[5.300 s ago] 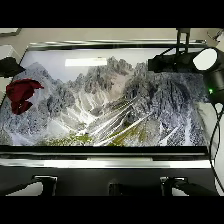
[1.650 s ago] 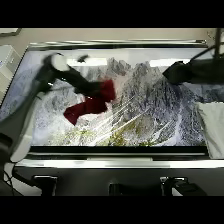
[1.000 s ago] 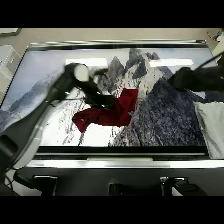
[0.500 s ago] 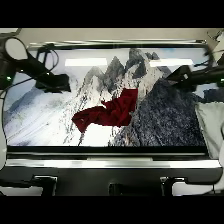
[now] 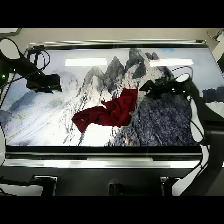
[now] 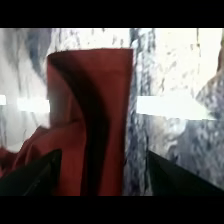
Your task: Fold the clothes and pants, and hang the long-sleeved shirts on hangers.
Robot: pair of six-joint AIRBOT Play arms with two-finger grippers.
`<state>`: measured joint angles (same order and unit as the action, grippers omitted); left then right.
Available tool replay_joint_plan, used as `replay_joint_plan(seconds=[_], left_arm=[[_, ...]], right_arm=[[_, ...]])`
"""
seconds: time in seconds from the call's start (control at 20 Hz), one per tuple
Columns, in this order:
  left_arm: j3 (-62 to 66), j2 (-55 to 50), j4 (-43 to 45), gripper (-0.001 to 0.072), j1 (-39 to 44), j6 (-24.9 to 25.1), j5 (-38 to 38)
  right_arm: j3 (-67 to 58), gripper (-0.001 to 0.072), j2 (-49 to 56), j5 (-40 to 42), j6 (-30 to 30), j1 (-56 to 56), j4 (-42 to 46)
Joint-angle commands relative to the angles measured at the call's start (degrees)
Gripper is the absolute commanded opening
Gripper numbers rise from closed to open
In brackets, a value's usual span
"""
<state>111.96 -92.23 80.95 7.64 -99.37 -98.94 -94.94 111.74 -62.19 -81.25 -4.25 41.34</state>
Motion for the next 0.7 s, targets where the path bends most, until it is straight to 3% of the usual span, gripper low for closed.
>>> replay_joint_plan(seconds=[0.0,0.15,0.3,0.65], left_arm=[[0.0,-0.5,1.6,0.0459,-0.2,0.4,0.4],[0.0,-0.7,2.1,0.0461,-0.2,0.4,1.3],[0.0,-0.7,2.1,0.0461,-0.2,0.4,2.1],[0.0,-1.0,2.1,0.0461,-0.2,0.4,2.1]], right_arm=[[-0.1,0.0598,3.7,6.0,-4.4,1.8,1.7],[-0.1,0.0595,4.9,6.9,-5.2,2.0,1.0],[-0.1,0.0539,5.0,8.9,-5.2,3.4,1.0],[-0.1,0.0538,5.7,10.1,-8.0,6.1,1.8]])
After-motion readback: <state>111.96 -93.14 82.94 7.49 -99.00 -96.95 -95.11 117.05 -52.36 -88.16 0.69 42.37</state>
